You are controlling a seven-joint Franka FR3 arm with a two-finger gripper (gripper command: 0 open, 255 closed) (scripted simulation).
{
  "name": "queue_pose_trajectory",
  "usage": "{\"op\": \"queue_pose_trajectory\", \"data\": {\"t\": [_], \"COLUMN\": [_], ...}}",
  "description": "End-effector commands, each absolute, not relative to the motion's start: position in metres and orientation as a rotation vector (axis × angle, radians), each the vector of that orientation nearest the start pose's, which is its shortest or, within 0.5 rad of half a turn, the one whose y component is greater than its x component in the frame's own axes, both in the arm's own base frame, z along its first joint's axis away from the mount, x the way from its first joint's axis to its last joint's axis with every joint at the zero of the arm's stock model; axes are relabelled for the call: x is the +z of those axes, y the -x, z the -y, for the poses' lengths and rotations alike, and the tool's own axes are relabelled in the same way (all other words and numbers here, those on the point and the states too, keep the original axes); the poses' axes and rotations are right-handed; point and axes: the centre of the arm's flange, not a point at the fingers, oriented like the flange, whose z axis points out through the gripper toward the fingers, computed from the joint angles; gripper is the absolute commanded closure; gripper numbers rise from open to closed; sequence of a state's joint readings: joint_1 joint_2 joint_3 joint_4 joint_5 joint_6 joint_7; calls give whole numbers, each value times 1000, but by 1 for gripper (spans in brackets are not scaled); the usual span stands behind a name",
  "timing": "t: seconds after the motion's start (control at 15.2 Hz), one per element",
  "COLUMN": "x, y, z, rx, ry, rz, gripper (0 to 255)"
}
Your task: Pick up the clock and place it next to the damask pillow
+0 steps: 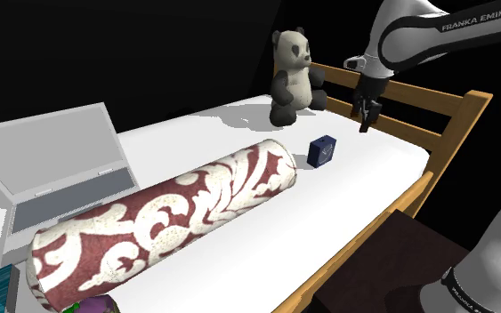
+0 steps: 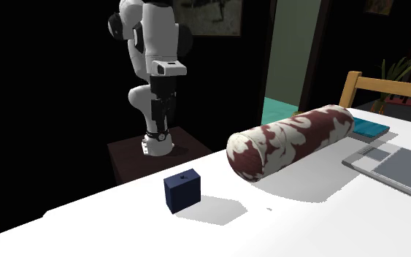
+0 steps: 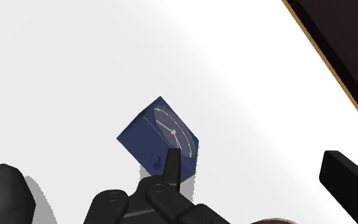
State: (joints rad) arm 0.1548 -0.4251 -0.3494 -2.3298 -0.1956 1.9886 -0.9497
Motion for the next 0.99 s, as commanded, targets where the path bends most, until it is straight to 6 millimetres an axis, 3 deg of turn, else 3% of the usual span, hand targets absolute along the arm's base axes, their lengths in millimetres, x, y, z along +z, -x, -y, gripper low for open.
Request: {"op": "queue_pose_trajectory", "data": {"t": [0.0,0.66,0.92], "x": [477,386,370], "y": [-444,-545,-545], "z": [116,137,136], "rx": [-50,-20,-20], "ry": [2852,2452,2450], "rz": [1451,1959,1961], "gripper": [0,0,0]}}
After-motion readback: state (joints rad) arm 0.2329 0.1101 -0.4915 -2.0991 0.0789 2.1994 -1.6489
